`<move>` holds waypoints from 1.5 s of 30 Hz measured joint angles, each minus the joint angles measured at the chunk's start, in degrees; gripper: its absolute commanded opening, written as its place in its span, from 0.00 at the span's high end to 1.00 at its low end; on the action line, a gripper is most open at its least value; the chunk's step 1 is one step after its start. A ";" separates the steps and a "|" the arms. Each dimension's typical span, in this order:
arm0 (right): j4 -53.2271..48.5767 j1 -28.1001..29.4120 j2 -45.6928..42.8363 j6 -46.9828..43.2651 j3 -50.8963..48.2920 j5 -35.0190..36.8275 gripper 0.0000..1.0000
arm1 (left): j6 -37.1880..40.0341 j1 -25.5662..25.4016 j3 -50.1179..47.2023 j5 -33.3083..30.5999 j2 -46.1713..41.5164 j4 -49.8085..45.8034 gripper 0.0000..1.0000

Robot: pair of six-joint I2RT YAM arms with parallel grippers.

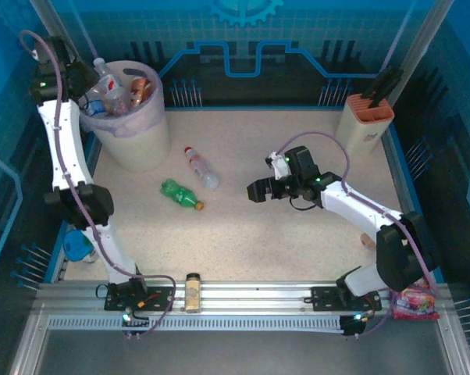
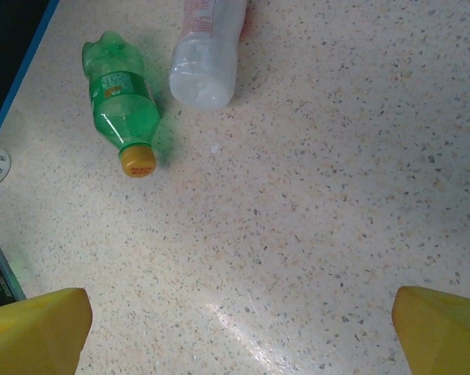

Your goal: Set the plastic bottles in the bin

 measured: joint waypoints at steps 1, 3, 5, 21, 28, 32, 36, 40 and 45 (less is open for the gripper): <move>-0.02 0.02 -0.15 0.04 -0.31 0.02 0.00 | 0.96 0.00 0.90 -0.02 1.44 -0.37 0.63; -0.02 0.22 -0.83 0.26 -1.18 0.31 0.00 | 2.73 0.00 2.29 -0.24 4.17 -1.44 0.64; -0.02 0.37 -1.44 0.42 -1.81 0.44 0.00 | 4.17 0.00 2.43 -1.01 5.64 -2.49 0.64; 0.83 1.25 -1.81 0.83 -2.38 0.61 0.00 | 13.35 -1.53 -5.01 2.43 4.26 -7.28 0.58; 1.31 1.84 -1.79 0.85 -2.38 0.63 0.00 | 14.69 -1.53 -5.25 3.74 3.96 -7.85 0.28; 1.68 1.88 -1.40 0.87 -2.38 0.61 0.00 | 14.84 -1.60 -2.97 5.09 3.96 -8.52 0.10; 1.68 2.12 -0.68 0.83 -2.38 0.63 0.00 | 14.82 -2.08 1.55 5.44 3.91 -10.93 0.01; 1.68 2.45 -0.61 0.83 -2.32 0.68 0.00 | 14.60 -2.01 2.36 4.96 2.84 -11.91 0.01; 1.68 2.51 -0.61 0.83 -2.21 1.09 0.00 | 14.58 -2.01 2.36 3.61 0.31 -11.98 0.01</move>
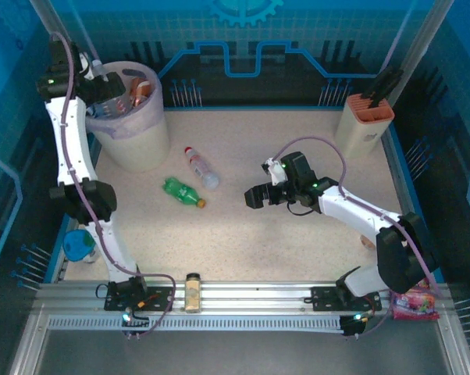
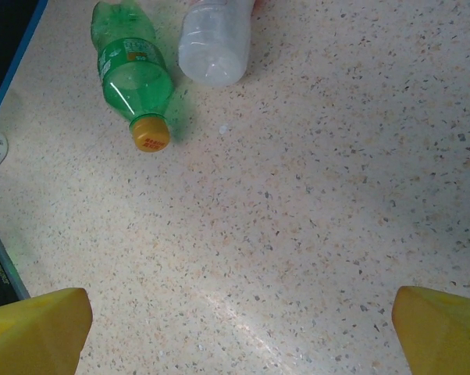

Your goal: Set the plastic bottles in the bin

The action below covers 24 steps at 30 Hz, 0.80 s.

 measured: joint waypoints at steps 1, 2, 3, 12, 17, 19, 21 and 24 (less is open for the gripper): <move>0.00 0.00 0.00 0.00 0.00 0.00 0.00 | -0.02 -0.02 0.00 -0.31 -0.66 0.00 0.01; 0.00 0.00 0.00 -0.02 0.00 0.00 0.00 | -0.04 -0.07 0.00 -0.79 -1.64 0.02 0.01; -0.02 0.00 0.00 -0.02 0.00 0.00 0.00 | -0.17 -0.20 0.00 -1.18 -2.62 0.02 0.01; -0.15 -0.04 0.00 -0.07 0.50 0.85 0.00 | -0.44 -12.07 -12.39 -8.63 -20.20 2.14 0.01; -0.66 -0.20 0.00 -0.70 1.46 0.87 0.00 | -4.11 -19.67 -32.20 -11.17 -34.07 5.11 0.04; -0.79 -0.52 0.02 -1.14 1.90 0.87 0.00 | -6.40 -21.90 -39.21 -12.24 -38.40 5.86 0.04; -1.07 -0.96 0.15 -1.57 2.27 0.85 0.00 | -9.07 -24.90 -46.03 -13.18 -42.14 7.23 0.04; -1.31 -1.36 0.74 -1.99 2.38 0.85 0.00 | -14.16 -27.91 -56.63 -13.22 -46.84 10.49 0.04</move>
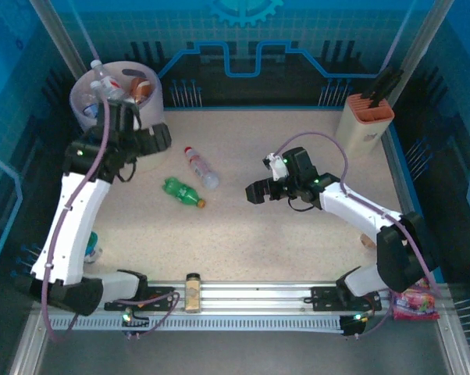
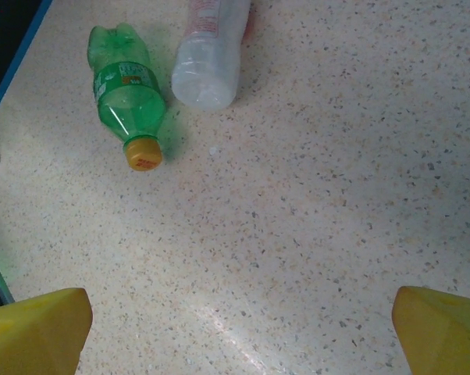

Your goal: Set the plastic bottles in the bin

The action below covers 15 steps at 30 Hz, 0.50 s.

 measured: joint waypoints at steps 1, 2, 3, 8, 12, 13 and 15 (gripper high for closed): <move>-0.22 -0.11 0.26 -0.09 0.00 -0.02 0.00 | -1.60 -0.31 -3.23 0.02 -1.29 1.33 0.04; -0.42 -0.13 0.48 -0.20 0.00 0.00 0.00 | -3.85 -0.37 -7.41 0.22 -2.73 3.06 0.04; -0.61 -0.22 0.72 -0.24 0.00 0.00 0.00 | -6.21 -0.37 -11.76 0.33 -4.07 5.07 0.04; -1.49 -0.22 1.09 -0.42 0.04 -0.02 0.00 | -17.14 -0.37 -29.00 3.54 -5.75 15.50 0.04; -2.21 -0.22 1.31 -0.63 0.68 -0.02 0.00 | -23.89 -0.37 -36.76 5.33 -2.64 23.37 0.04; -2.34 -0.22 1.31 -0.66 0.74 -0.02 0.00 | -25.05 -0.37 -37.46 5.70 -1.46 25.03 0.04; -2.58 -0.22 1.31 -0.66 0.74 0.00 0.00 | -27.30 -0.31 -38.60 6.73 1.51 29.22 0.04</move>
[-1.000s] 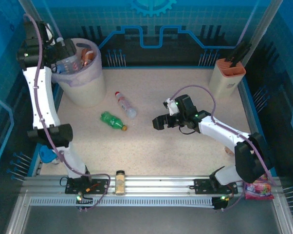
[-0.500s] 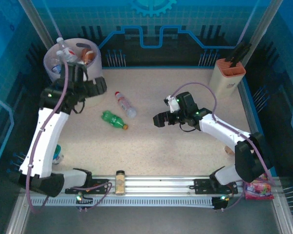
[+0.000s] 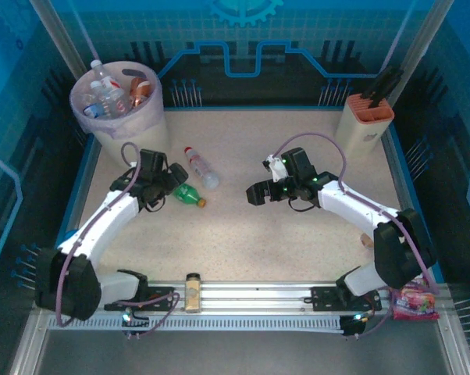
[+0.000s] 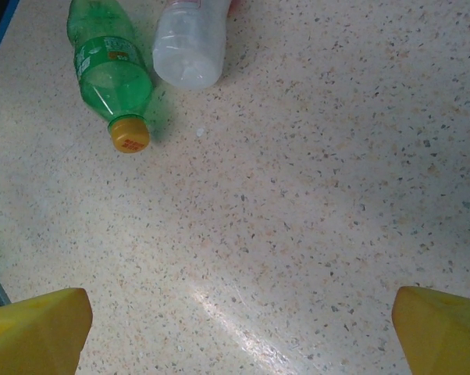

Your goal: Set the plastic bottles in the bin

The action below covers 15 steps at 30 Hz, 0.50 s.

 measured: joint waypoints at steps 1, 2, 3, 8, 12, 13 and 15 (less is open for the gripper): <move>-0.20 0.00 0.00 0.00 0.00 0.02 0.00 | -0.96 0.04 -0.37 0.26 1.09 1.62 0.04; -0.31 0.00 0.00 0.00 0.00 0.00 0.00 | -2.12 0.09 -0.92 0.70 2.49 3.72 0.05; -0.42 0.00 0.00 0.00 0.00 0.02 0.00 | -3.21 0.17 -1.42 1.36 3.96 5.60 0.05; -0.81 0.00 0.00 0.00 0.00 0.52 0.00 | -7.08 0.37 -3.43 3.34 10.75 12.04 0.10; -0.83 -0.02 0.00 0.00 0.00 1.09 0.00 | -9.66 0.37 -4.96 3.82 13.40 14.40 0.14; -0.83 -0.02 0.00 0.00 0.00 1.09 0.00 | -10.08 0.35 -5.33 3.87 13.86 14.99 0.15; -0.83 -0.02 0.00 0.00 0.00 1.07 0.00 | -11.23 0.35 -5.92 3.87 14.45 15.69 0.17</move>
